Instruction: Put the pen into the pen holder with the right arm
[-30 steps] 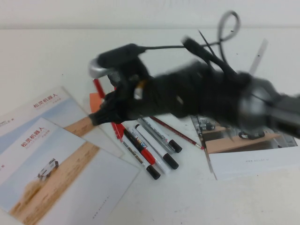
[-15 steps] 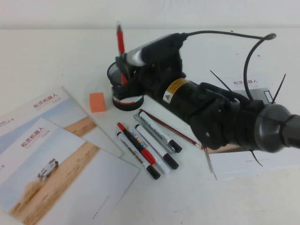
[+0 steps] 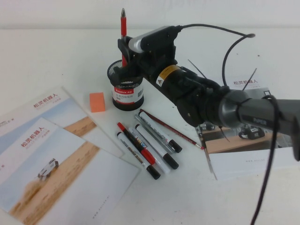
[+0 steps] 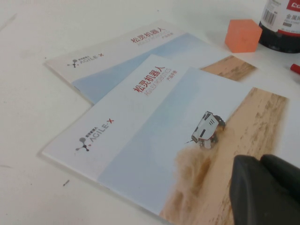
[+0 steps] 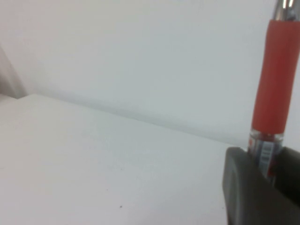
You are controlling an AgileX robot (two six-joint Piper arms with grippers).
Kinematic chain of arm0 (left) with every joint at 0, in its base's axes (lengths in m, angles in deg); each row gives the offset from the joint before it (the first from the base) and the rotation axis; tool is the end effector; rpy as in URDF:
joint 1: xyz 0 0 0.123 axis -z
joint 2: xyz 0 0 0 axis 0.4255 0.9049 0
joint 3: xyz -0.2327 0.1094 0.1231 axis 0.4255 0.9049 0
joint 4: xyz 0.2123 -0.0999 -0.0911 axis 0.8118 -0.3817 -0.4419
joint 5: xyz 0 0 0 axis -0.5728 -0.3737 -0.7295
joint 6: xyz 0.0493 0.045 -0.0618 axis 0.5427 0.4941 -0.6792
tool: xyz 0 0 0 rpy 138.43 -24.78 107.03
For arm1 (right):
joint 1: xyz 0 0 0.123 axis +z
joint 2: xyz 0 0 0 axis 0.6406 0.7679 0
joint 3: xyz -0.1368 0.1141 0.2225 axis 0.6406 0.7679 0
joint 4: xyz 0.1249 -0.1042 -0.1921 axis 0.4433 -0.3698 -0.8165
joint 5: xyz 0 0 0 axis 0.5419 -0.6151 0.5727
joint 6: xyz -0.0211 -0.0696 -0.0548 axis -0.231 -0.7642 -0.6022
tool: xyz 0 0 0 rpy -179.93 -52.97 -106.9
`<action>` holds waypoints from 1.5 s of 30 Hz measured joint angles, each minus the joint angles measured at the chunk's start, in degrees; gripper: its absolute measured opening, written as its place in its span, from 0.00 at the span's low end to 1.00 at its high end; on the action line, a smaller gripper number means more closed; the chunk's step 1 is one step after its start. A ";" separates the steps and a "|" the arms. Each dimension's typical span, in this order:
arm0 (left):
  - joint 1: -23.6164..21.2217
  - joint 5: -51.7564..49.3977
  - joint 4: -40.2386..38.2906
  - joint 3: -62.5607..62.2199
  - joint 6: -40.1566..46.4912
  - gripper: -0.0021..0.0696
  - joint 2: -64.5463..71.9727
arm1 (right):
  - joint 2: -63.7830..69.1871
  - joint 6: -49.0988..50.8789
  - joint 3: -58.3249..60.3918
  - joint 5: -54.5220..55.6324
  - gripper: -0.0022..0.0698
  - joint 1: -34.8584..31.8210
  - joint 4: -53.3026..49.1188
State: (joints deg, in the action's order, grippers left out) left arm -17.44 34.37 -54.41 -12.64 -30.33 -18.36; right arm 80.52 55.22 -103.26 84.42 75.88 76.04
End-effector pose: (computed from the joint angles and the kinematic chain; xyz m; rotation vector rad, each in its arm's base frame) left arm 0.0515 -0.0071 0.1744 0.0976 1.8726 -0.1145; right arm 0.4045 0.3023 0.2280 -0.4761 1.4479 0.6139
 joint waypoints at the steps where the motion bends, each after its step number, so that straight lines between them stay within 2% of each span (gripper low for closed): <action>1: 0.00 0.00 0.00 0.00 0.00 0.03 0.00 | 1.09 0.00 -1.01 0.13 0.14 -0.12 0.00; 7: 0.00 0.00 0.00 0.00 0.00 0.03 0.00 | 4.82 0.00 -2.86 0.19 0.17 -0.46 -0.09; 9: 0.00 0.00 0.00 0.00 0.00 0.03 0.00 | 5.34 0.04 -2.98 0.19 0.24 -0.46 0.13; 12: 0.00 0.00 0.00 0.00 0.00 0.03 0.00 | 5.50 0.04 -2.98 -0.72 0.42 -0.46 1.10; 14: 0.00 0.00 0.00 0.00 0.00 0.03 0.00 | 5.50 0.04 -2.98 -1.68 0.50 -0.46 1.91; 20: 0.00 0.00 0.00 0.00 0.00 0.03 0.00 | 4.85 0.04 -2.98 -3.04 0.55 -0.46 2.56; 22: 0.00 0.00 0.00 0.00 0.00 0.03 0.00 | 3.68 0.04 -2.98 -4.72 0.53 -0.55 2.43; 25: 0.00 0.00 0.00 0.00 0.00 0.03 0.00 | -1.03 0.04 -2.98 -12.84 0.43 -0.55 1.34; 27: 0.00 0.00 0.00 0.00 0.00 0.03 0.00 | -4.38 0.04 -2.98 -18.08 0.32 -0.55 0.20; 28: 0.00 0.00 0.00 0.00 0.00 0.03 0.00 | -7.05 0.04 -2.98 -23.61 0.21 -0.55 -0.61; 29: 0.00 0.00 0.00 0.00 0.00 0.03 0.00 | -9.35 0.37 -2.98 -27.12 0.14 -0.55 -0.91; 31: 0.00 0.00 0.00 0.00 0.00 0.03 0.00 | -14.22 1.62 -1.34 -31.00 0.07 -0.55 -1.48; 34: 0.00 0.00 0.00 0.00 0.00 0.03 0.00 | -22.16 4.57 5.47 -29.82 0.02 -0.55 -2.24; 40: 0.00 0.00 0.00 0.00 0.00 0.03 0.00 | -40.30 5.58 28.15 -14.55 0.00 -0.55 -2.90; 45: 0.00 0.00 0.00 0.00 0.00 0.03 0.00 | -54.01 5.62 38.77 -19.18 0.00 -0.43 -7.49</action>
State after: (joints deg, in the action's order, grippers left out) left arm -17.44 34.37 -54.41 -12.64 -30.33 -18.36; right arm 26.51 60.85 -64.49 65.23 75.45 68.55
